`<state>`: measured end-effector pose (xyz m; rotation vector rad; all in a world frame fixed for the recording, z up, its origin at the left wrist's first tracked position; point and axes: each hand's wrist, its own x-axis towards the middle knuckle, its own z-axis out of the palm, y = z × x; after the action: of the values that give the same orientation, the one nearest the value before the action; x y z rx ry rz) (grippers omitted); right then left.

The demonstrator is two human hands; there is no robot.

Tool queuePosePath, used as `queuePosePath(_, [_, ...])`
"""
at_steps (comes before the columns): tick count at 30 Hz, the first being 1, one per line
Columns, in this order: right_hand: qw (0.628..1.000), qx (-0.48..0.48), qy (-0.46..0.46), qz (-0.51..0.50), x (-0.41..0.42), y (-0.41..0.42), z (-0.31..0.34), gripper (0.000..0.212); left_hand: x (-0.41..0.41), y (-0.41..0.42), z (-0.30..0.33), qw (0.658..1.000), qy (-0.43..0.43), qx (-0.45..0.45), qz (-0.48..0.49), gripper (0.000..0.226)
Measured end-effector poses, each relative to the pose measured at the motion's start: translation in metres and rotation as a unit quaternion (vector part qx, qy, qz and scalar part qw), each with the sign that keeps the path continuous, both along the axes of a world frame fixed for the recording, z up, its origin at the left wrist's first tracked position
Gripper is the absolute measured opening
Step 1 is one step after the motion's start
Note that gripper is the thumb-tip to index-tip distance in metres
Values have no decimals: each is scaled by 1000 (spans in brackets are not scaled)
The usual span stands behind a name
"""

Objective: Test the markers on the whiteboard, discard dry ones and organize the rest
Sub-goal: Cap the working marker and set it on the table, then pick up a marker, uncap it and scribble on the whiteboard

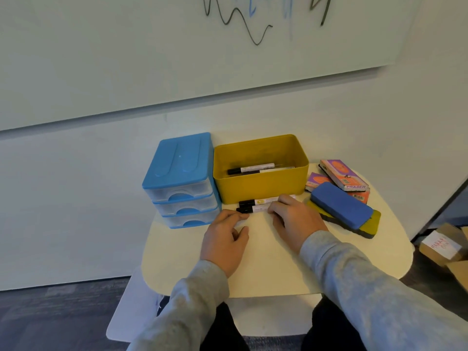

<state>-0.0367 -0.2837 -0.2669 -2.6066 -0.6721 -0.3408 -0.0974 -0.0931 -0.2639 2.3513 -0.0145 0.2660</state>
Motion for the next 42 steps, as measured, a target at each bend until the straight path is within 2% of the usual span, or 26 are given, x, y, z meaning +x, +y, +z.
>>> queuePosePath(14, [999,31,9,10,-7,-5,-1,9,-1,-3,3,1000,1,-11,-9,23])
queuePosePath(20, [998,10,51,45,-8,-9,10,15,0,1,24,997,-1,18,-72,21])
queuePosePath(26, [996,17,4,86,16,-4,62,13,21,10,97,967,-142,112,-181,15])
queuePosePath(29, [995,17,-13,93,37,5,100,10,44,18,133,955,-186,146,-181,20])
queuePosePath(31, [996,13,-10,93,54,14,122,9,63,30,147,952,-207,170,-148,21])
queuePosePath(34, [995,-35,31,86,78,27,143,9,93,52,146,954,-180,228,-76,20])
queuePosePath(37, [984,-116,110,78,103,38,148,6,104,60,135,972,-127,195,-43,19])
queuePosePath(39, [969,-152,176,79,116,45,144,5,106,60,131,973,-127,189,-40,20])
queuePosePath(42, [948,-211,223,85,128,56,131,17,106,63,128,973,-136,184,-37,21])
